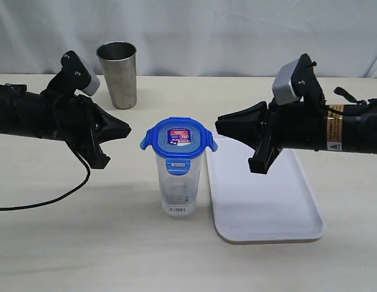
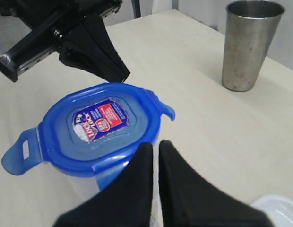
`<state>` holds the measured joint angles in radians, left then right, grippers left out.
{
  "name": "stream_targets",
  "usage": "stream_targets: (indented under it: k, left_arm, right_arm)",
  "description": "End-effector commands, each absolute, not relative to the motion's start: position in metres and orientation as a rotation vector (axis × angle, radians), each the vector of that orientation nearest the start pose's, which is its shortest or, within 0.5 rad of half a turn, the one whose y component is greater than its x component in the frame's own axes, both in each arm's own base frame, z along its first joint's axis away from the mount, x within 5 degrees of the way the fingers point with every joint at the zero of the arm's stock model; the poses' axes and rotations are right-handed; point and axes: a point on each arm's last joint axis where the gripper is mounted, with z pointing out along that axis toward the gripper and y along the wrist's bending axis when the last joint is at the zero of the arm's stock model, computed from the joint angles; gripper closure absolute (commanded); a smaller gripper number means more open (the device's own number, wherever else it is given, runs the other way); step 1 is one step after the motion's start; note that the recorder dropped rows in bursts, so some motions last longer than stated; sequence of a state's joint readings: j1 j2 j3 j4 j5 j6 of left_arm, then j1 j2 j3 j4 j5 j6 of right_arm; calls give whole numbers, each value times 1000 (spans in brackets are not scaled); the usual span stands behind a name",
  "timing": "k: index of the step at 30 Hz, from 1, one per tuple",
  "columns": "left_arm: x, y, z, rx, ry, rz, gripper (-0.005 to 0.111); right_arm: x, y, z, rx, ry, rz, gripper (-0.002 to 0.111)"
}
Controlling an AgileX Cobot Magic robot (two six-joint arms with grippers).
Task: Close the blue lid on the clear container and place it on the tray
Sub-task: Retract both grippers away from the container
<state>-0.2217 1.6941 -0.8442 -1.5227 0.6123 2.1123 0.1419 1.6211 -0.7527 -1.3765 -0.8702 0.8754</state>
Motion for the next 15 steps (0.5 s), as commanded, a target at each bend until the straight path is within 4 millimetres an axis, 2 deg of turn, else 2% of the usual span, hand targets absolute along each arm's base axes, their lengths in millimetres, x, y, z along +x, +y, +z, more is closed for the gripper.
stream_targets:
  k: [1,6,8,10,14,15]
  left_arm:
    - [303,-120,179,1200,1932,-498,107]
    - [311,-108,163,1153,2004,-496,107]
    - [319,-99,163,1062,2031,-485,107]
    - [324,-89,163,968,2064,-458,107]
    - [336,-61,162,708,2208,-181,107]
    - [338,-49,167,644,2244,-24,107]
  right_arm:
    - [282,105,230,-928,1718,687,103]
    - [279,106,257,-810,1790,653,103]
    - [282,112,269,-826,1874,557,103]
    - [285,121,280,-768,1934,555,103]
    - [283,138,292,-761,1910,604,103]
    - [283,140,293,-749,1909,580,103]
